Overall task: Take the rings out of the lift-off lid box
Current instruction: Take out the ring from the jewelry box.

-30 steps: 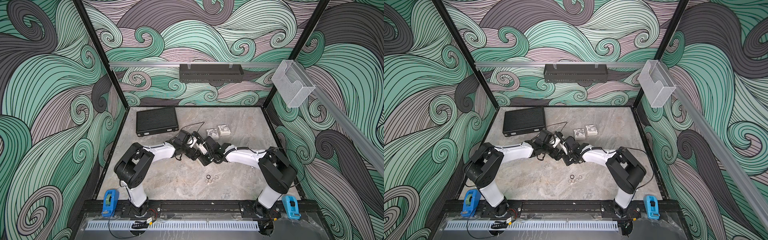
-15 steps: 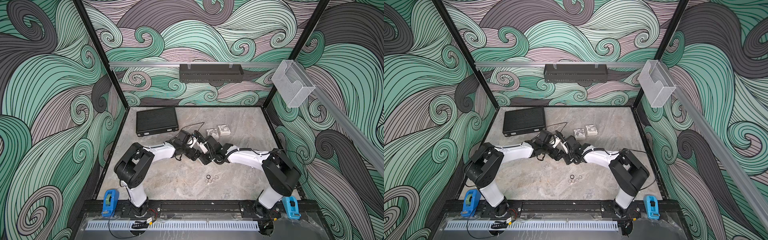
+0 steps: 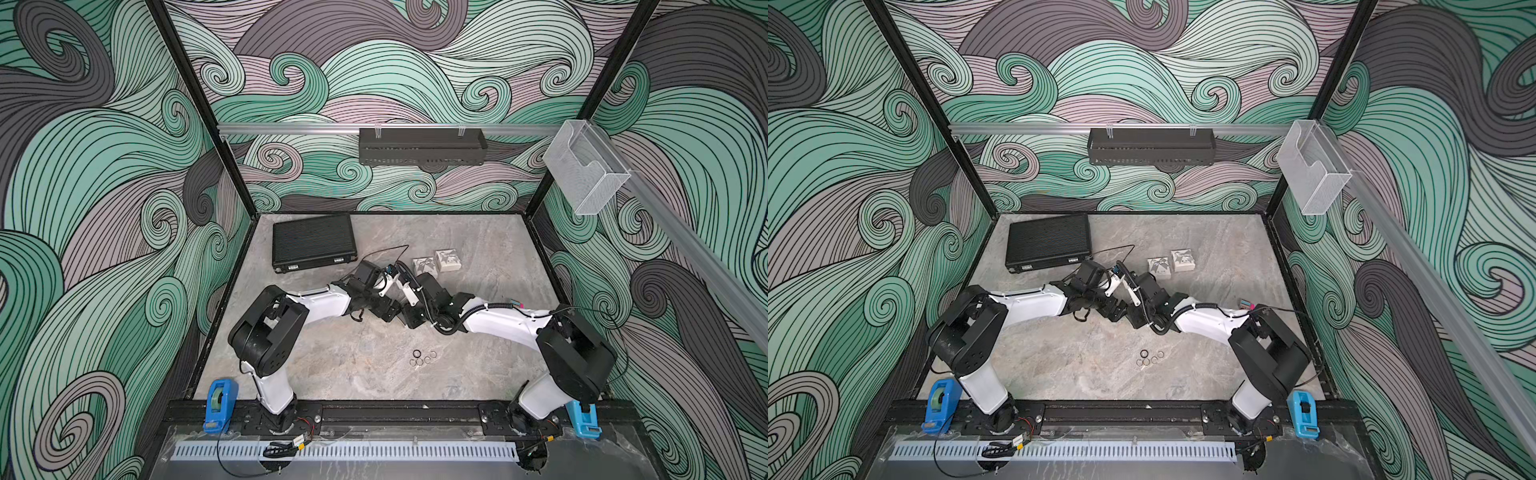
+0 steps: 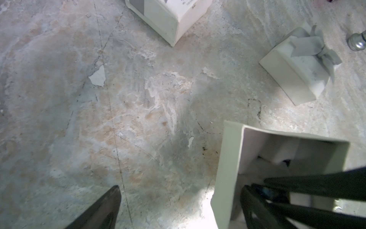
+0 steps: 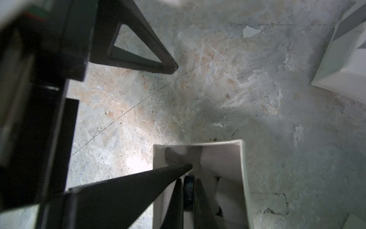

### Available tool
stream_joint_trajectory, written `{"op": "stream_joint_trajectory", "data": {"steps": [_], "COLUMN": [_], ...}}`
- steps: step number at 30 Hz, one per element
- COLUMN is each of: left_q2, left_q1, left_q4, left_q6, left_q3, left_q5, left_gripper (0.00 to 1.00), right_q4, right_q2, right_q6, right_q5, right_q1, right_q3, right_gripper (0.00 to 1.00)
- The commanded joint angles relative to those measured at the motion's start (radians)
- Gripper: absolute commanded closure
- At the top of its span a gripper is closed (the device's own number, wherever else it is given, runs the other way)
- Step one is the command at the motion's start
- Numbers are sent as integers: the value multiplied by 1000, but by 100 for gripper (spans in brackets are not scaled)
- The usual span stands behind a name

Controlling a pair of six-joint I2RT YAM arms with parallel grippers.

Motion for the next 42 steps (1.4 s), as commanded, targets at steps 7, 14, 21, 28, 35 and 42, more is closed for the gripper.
{"op": "stream_joint_trajectory", "data": {"steps": [7,14,21,28,35,42], "left_q2": [24,21,18,-38,-101,-113], "left_q1": [-1,-1,-1,-2,-1,-1], "left_q4": [-25,-28,-31,-69,-175,-180], "left_q6": [6,7,7,9,-10,-92], "left_q3": [-3,-3,-3,7,20,-17], "left_q5": [9,7,7,10,35,54], "left_gripper": [5,5,5,5,5,5], "right_q4": [104,161,177,169,159,170], "right_q2": [-69,-98,-86,-43,-2,17], "right_q6": [24,41,44,45,83,154], "right_q5": [15,-4,-16,-17,-13,11], "right_q1": [-2,-22,-26,-27,-27,-13], "right_q3": [-53,-93,-102,-100,-84,-80], "right_gripper": [100,100,100,100,100,100]}}
